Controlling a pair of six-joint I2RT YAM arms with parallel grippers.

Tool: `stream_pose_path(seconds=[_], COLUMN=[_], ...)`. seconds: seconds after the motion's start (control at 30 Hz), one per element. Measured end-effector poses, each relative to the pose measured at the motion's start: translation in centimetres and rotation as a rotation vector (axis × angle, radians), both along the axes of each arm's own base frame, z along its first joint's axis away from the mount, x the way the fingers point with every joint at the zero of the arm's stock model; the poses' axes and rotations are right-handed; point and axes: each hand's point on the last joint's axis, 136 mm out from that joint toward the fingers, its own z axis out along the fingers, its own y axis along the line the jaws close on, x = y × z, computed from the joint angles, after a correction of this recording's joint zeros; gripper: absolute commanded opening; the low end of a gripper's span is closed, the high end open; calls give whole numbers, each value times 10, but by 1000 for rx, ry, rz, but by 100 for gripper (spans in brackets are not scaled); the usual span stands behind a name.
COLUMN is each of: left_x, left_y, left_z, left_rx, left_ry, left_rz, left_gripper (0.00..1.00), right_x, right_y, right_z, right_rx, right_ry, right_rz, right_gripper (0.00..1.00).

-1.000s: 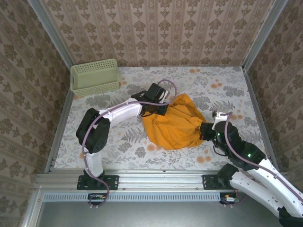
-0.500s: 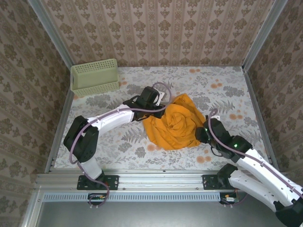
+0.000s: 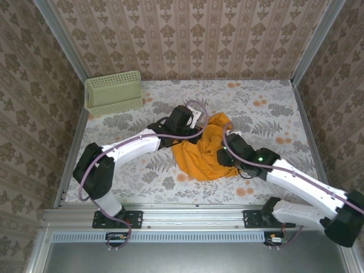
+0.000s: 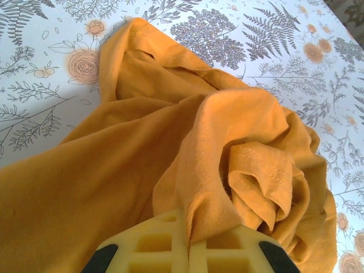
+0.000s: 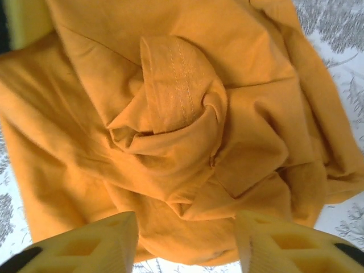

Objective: Fold the inside-out t-shirt

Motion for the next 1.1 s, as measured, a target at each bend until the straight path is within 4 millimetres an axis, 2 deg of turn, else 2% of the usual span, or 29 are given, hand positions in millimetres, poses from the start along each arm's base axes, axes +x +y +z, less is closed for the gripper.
stream_pose_path(seconds=[0.2, 0.37, 0.5, 0.6, 0.67, 0.73, 0.8, 0.87, 0.97, 1.03, 1.1], left_x=[-7, -13, -19, -20, -19, -17, -15, -11, -3, 2, 6], left_y=[2, -3, -5, -6, -5, -3, 1, 5, 13, 17, 21], left_z=[15, 16, 12, 12, 12, 11, 9, 8, 4, -1, -8], left_rx=[-57, -75, -74, -74, -70, -58, -40, -31, -19, -9, 9], left_ry=[-12, -6, 5, 4, 2, -2, -1, 0, 5, 12, 23], left_rz=[-2, -9, -19, -20, -15, -3, 11, 26, 54, 68, 83], left_gripper=[0, 0, 0, 0, 0, 0, 0, 0, 0, 0, 0], right_x=[27, 46, 51, 52, 52, 49, 44, 38, 24, 13, 1], right_y=[12, 18, 17, 14, 11, 8, 2, -8, -37, -62, -87], right_z=[-11, -18, -25, -25, -24, -20, -8, 12, 39, 46, 41], right_rx=[-3, -7, -26, -39, -50, -52, -38, 12, 115, 159, 181], right_ry=[16, 27, 41, 41, 39, 39, 25, -16, -84, -113, -112], right_rz=[-40, -71, -91, -104, -108, -112, -118, -139, -206, -270, -342], right_gripper=[43, 40, 27, 8, 0, 0, 0, 0, 0, 0, 0])
